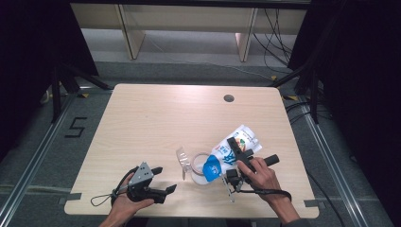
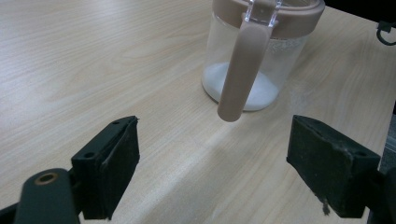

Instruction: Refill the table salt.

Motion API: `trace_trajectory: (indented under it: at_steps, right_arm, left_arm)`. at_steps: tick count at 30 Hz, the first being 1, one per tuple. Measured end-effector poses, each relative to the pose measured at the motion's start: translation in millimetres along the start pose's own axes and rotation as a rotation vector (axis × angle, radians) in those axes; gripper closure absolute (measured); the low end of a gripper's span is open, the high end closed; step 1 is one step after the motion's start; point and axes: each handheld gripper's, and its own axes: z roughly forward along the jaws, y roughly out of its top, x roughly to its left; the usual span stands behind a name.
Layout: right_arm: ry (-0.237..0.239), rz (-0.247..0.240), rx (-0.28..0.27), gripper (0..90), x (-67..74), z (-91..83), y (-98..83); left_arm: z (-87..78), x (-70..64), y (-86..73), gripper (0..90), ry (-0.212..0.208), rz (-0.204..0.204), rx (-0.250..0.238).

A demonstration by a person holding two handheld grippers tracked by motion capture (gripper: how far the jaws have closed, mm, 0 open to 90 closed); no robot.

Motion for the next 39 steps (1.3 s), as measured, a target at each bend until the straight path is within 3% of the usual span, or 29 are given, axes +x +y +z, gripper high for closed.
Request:
trace_trajectory:
  at_steps: [3,7,8,9,16,19,20,31,37,39]
  right_arm:
    - [0.003,0.018,0.005,60.4,2.1,-0.2,0.0]
    - [-0.003,0.002,-0.005,60.7,0.2,0.7,0.1]
    - [-0.009,-0.027,-0.014,60.8,-2.2,1.0,0.3]
    - [0.0,-0.005,0.001,60.9,-0.4,0.1,0.0]
    - [0.002,0.021,0.008,61.3,2.1,-0.4,-0.2]
    - [-0.006,-0.009,-0.008,61.6,-0.7,0.7,0.2]
    - [-0.004,0.011,0.002,61.6,0.9,-0.2,0.0]
    - [-0.001,0.011,0.003,62.2,0.9,-0.6,-0.6]
    - [-0.009,-0.021,-0.01,62.6,-1.1,0.2,0.1]
    - [-0.016,-0.063,-0.023,62.7,-4.2,0.6,0.7]
  left_arm:
    - [0.1,-0.6,-0.2,16.4,0.001,-0.01,0.0]
    - [-0.1,-0.1,0.0,16.4,0.001,-0.001,0.0]
    - [-0.1,-0.1,0.0,16.4,0.001,-0.001,0.0]
    - [-0.3,0.0,0.1,16.4,0.001,-0.001,0.001]
    - [-0.1,0.0,0.0,16.4,0.001,-0.001,0.001]
    - [-0.2,-0.7,-0.2,16.4,0.004,-0.009,0.001]
    - [-0.8,-0.7,0.2,16.4,0.01,-0.004,0.008]
    - [-0.5,-0.6,0.0,16.4,0.006,-0.007,0.004]
    - [-0.1,-0.5,-0.2,16.4,0.003,-0.009,0.0]
    - [-0.1,-0.5,-0.1,16.4,0.002,-0.009,0.0]
